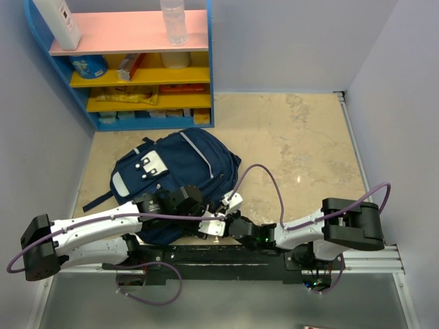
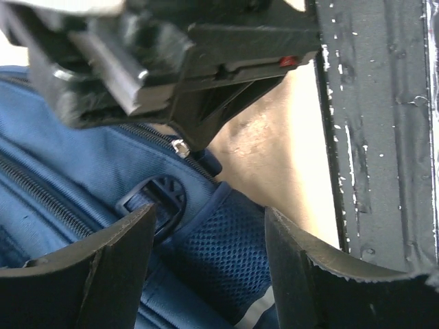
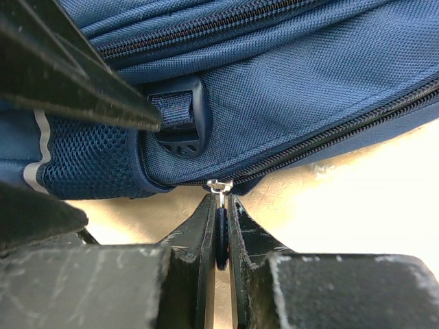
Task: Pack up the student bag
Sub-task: Zip the student bag at the center of the board.
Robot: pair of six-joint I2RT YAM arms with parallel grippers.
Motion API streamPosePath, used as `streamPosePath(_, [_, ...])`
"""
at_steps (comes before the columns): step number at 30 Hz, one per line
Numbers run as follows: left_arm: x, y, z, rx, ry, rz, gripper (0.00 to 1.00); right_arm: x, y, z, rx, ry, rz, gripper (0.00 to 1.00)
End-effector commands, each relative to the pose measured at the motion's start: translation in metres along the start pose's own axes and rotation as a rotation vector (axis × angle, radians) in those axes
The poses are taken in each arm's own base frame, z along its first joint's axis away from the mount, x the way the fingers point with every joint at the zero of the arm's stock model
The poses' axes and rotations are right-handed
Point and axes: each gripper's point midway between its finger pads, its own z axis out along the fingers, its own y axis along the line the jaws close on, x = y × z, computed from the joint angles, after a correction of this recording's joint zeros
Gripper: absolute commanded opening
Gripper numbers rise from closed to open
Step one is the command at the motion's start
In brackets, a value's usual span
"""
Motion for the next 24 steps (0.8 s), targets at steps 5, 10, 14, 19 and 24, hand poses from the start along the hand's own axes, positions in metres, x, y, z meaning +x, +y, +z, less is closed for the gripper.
streamPosePath(5, [0.007,-0.013,0.018,0.024,0.027,0.077,0.68,-0.008,0.018,0.001,-0.063,-0.019,0.059,0.00])
streamPosePath(10, [0.025,-0.021,0.027,0.027,0.061,0.120,0.41,-0.011,0.016,-0.004,-0.060,-0.022,0.078,0.00])
streamPosePath(14, [0.034,-0.018,0.029,0.001,0.086,0.142,0.00,-0.017,0.005,-0.005,-0.012,-0.046,0.077,0.00])
streamPosePath(19, [0.037,-0.017,0.029,-0.011,0.091,0.157,0.00,-0.015,-0.009,-0.001,0.048,-0.027,0.068,0.00])
streamPosePath(24, [0.039,-0.021,0.025,0.010,0.099,0.172,0.00,-0.009,-0.049,-0.001,0.200,0.006,0.070,0.00])
